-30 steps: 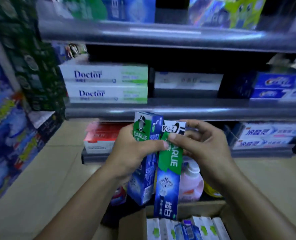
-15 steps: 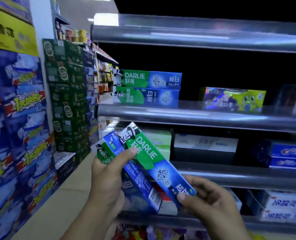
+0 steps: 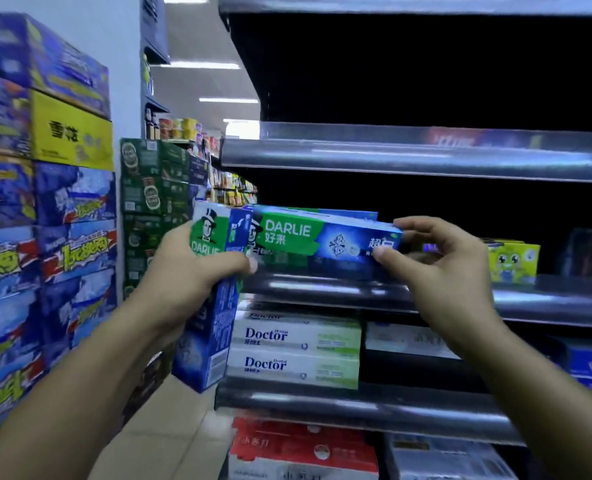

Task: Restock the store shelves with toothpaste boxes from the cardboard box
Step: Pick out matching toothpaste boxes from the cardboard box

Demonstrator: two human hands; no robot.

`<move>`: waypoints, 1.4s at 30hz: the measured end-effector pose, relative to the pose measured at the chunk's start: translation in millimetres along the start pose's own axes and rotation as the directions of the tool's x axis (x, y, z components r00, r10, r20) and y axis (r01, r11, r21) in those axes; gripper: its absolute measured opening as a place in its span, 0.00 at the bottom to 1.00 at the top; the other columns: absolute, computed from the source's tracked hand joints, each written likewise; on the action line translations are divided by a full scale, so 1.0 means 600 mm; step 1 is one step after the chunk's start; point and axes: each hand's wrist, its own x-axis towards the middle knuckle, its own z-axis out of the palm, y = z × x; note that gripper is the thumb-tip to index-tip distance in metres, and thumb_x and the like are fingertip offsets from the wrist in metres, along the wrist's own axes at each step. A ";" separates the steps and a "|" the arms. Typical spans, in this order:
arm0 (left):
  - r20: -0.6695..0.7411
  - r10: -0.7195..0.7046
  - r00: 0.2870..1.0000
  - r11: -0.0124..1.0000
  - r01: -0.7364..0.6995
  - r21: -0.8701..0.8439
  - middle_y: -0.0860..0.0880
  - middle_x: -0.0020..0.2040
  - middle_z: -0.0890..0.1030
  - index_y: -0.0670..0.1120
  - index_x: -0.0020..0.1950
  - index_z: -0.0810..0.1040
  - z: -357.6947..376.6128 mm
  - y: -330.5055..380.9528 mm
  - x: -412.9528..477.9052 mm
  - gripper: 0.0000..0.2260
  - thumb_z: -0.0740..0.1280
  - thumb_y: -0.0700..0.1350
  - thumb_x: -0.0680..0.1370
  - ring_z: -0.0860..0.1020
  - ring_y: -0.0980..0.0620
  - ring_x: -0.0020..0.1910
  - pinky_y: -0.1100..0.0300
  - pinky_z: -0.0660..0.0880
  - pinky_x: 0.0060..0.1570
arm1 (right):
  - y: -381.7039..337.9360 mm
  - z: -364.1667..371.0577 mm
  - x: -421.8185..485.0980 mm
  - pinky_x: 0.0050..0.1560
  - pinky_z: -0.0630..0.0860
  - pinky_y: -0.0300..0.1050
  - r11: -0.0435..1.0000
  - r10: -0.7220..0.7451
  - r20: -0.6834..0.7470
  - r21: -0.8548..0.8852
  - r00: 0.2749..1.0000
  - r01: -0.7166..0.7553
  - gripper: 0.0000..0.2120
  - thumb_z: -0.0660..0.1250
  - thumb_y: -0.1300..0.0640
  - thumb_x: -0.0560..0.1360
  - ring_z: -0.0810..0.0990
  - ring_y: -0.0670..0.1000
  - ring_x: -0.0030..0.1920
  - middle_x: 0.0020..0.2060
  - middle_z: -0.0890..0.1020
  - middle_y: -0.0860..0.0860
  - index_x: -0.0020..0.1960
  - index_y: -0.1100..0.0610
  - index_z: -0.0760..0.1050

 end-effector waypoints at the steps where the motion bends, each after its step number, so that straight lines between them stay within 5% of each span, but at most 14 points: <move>1: 0.014 -0.014 1.000 0.999 0.014 0.032 0.53 0.32 0.81 0.55 0.37 0.83 0.000 0.002 0.013 0.13 0.78 0.47 0.55 0.78 0.53 0.29 0.56 0.75 0.33 | 0.003 0.006 0.016 0.38 0.78 0.37 1.000 -0.008 -0.014 -0.030 1.000 0.008 0.15 0.81 0.58 0.69 0.79 0.42 0.33 0.40 0.83 0.47 0.51 0.47 0.82; 10: 0.062 -0.282 0.958 0.928 0.255 0.271 0.45 0.34 0.83 0.44 0.40 0.81 -0.002 -0.023 0.064 0.16 0.77 0.47 0.56 0.78 0.49 0.29 0.53 0.74 0.38 | 0.025 0.052 0.036 0.47 0.75 0.47 0.824 -0.003 0.051 -0.566 0.999 0.031 0.10 0.73 0.50 0.75 0.82 0.56 0.50 0.44 0.86 0.49 0.55 0.49 0.84; 15: 0.084 -0.335 0.938 0.903 0.295 0.313 0.38 0.38 0.83 0.38 0.45 0.79 -0.003 -0.016 0.055 0.18 0.78 0.43 0.61 0.79 0.46 0.34 0.51 0.75 0.39 | 0.017 0.054 0.032 0.45 0.69 0.46 0.785 -0.014 0.099 -0.615 0.995 0.073 0.13 0.68 0.51 0.78 0.81 0.60 0.54 0.49 0.86 0.54 0.60 0.52 0.83; 19: 0.017 -0.251 0.968 0.915 0.231 0.330 0.46 0.55 0.85 0.49 0.61 0.79 -0.002 -0.016 0.043 0.28 0.84 0.52 0.65 0.83 0.46 0.53 0.47 0.78 0.60 | 0.002 0.049 0.016 0.55 0.74 0.50 0.782 -0.092 0.058 -0.614 0.994 0.108 0.20 0.68 0.53 0.78 0.80 0.60 0.58 0.55 0.85 0.54 0.69 0.54 0.78; 22: -0.021 -0.248 0.969 0.942 0.246 0.227 0.51 0.67 0.80 0.55 0.71 0.73 0.009 0.001 0.023 0.45 0.81 0.69 0.59 0.79 0.46 0.64 0.40 0.74 0.67 | -0.014 0.050 -0.020 0.55 0.75 0.50 0.805 -0.301 0.038 -0.525 0.953 0.275 0.18 0.71 0.56 0.76 0.80 0.56 0.53 0.53 0.84 0.54 0.64 0.59 0.80; 24: 0.017 -0.284 0.959 0.958 0.283 0.032 0.49 0.59 0.84 0.57 0.63 0.80 0.019 0.014 0.011 0.36 0.75 0.73 0.61 0.83 0.47 0.56 0.43 0.77 0.59 | -0.019 0.055 -0.057 0.51 0.77 0.46 0.866 -0.312 0.051 -0.397 0.949 0.305 0.16 0.72 0.52 0.74 0.79 0.48 0.47 0.48 0.84 0.49 0.60 0.56 0.82; 26: 0.048 -0.258 0.965 0.938 0.262 -0.225 0.49 0.40 0.84 0.54 0.45 0.84 0.030 0.017 0.006 0.17 0.69 0.67 0.71 0.82 0.51 0.35 0.53 0.79 0.40 | -0.027 0.059 -0.097 0.48 0.78 0.44 0.959 -0.135 0.174 -0.225 0.976 0.173 0.17 0.71 0.41 0.71 0.79 0.42 0.45 0.44 0.82 0.41 0.57 0.46 0.81; 29: -0.007 -0.245 0.969 0.826 0.205 -0.525 0.50 0.33 0.80 0.51 0.42 0.81 0.050 0.023 0.003 0.15 0.65 0.60 0.79 0.78 0.51 0.27 0.58 0.77 0.28 | -0.033 0.068 -0.139 0.46 0.78 0.41 0.984 0.161 0.470 -0.148 0.868 -0.103 0.29 0.71 0.26 0.63 0.81 0.39 0.49 0.52 0.79 0.34 0.60 0.34 0.73; 31: -0.023 -0.255 0.967 0.759 0.185 -0.624 0.50 0.31 0.80 0.51 0.41 0.81 0.067 0.023 0.002 0.16 0.65 0.61 0.80 0.80 0.51 0.27 0.57 0.78 0.29 | -0.033 0.078 -0.149 0.43 0.80 0.43 0.969 0.220 0.544 -0.028 0.810 -0.245 0.28 0.77 0.31 0.62 0.83 0.42 0.42 0.52 0.82 0.36 0.59 0.37 0.74; 33: -0.027 -0.244 0.969 0.698 0.157 -0.699 0.48 0.33 0.82 0.51 0.40 0.83 0.083 0.021 0.002 0.19 0.63 0.62 0.81 0.82 0.49 0.29 0.54 0.80 0.31 | -0.033 0.082 -0.146 0.41 0.83 0.46 0.929 0.233 0.479 0.149 0.846 -0.340 0.19 0.81 0.48 0.67 0.86 0.50 0.38 0.48 0.86 0.44 0.54 0.46 0.78; 36: -0.039 -0.210 0.977 0.686 0.119 -0.718 0.41 0.52 0.87 0.47 0.58 0.85 0.090 0.008 0.008 0.22 0.58 0.60 0.84 0.86 0.43 0.48 0.44 0.83 0.46 | -0.036 0.069 -0.121 0.39 0.85 0.51 0.909 0.271 0.297 0.233 0.916 -0.345 0.12 0.80 0.63 0.70 0.86 0.58 0.39 0.43 0.87 0.50 0.49 0.52 0.82; 38: -0.141 -0.165 0.976 0.772 0.039 -0.635 0.40 0.59 0.83 0.44 0.68 0.74 0.078 0.002 0.015 0.17 0.59 0.54 0.85 0.85 0.48 0.49 0.53 0.82 0.47 | -0.034 0.052 -0.096 0.42 0.84 0.53 0.922 0.270 0.190 0.232 0.944 -0.310 0.15 0.81 0.63 0.68 0.86 0.57 0.38 0.42 0.87 0.53 0.51 0.53 0.82; 40: -0.218 -0.076 0.973 0.906 -0.024 -0.422 0.45 0.56 0.83 0.46 0.68 0.72 0.059 -0.007 0.025 0.13 0.62 0.49 0.85 0.84 0.54 0.43 0.60 0.79 0.38 | -0.035 0.038 -0.066 0.47 0.85 0.57 0.937 0.255 0.100 0.218 0.962 -0.272 0.19 0.82 0.60 0.66 0.86 0.56 0.41 0.44 0.86 0.55 0.53 0.52 0.81; 42: -0.177 -0.026 0.984 0.991 0.002 -0.132 0.47 0.62 0.82 0.51 0.70 0.73 0.045 -0.013 0.035 0.16 0.67 0.50 0.83 0.83 0.51 0.55 0.54 0.79 0.48 | -0.032 0.031 -0.033 0.50 0.84 0.59 0.952 0.226 0.045 0.204 0.973 -0.230 0.19 0.83 0.60 0.66 0.87 0.55 0.44 0.44 0.86 0.55 0.53 0.51 0.79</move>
